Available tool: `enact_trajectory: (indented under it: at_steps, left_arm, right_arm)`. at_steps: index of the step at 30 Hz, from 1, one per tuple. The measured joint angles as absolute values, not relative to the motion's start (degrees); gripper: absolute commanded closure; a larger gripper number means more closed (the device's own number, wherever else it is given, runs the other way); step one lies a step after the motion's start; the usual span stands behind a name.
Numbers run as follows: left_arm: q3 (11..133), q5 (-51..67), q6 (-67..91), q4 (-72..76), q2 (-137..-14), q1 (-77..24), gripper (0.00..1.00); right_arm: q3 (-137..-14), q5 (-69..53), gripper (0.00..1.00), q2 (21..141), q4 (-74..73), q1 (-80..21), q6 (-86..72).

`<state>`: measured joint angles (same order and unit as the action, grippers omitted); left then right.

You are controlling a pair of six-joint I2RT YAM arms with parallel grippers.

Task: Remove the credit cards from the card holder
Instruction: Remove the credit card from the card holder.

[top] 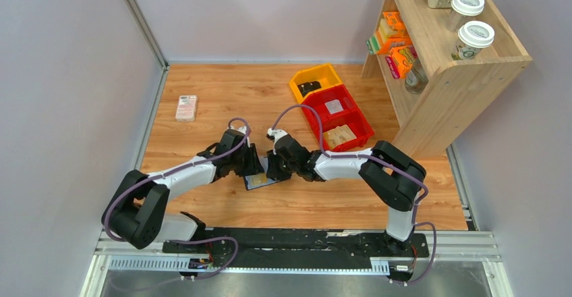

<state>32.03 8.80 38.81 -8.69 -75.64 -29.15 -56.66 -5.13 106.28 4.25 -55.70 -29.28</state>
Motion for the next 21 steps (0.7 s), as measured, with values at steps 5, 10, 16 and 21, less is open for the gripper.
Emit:
enact_trajectory:
  at_steps: [5, 10, 16, 21]
  left_arm:
    - [32.08, 10.72, 39.9, -6.07, -78.04, -29.15, 0.65]
    - [32.03, 11.33, 40.23, -5.52, -78.37, -29.15, 0.65]
    - [31.97, 11.46, 40.21, -5.61, -78.15, -29.15, 0.65]
    - [31.55, 11.27, 40.16, -7.44, -76.44, -29.15, 0.62]
  right_arm:
    - [-57.45, -2.63, 0.77, 105.89, 1.67, -55.75, -30.17]
    - [-59.7, 6.42, 0.72, 104.29, -6.57, -56.45, -30.48]
    - [-61.25, 22.11, 0.69, 102.59, -18.26, -55.99, -30.5]
    - [-61.43, 27.11, 0.59, 99.79, -23.16, -55.55, -30.15]
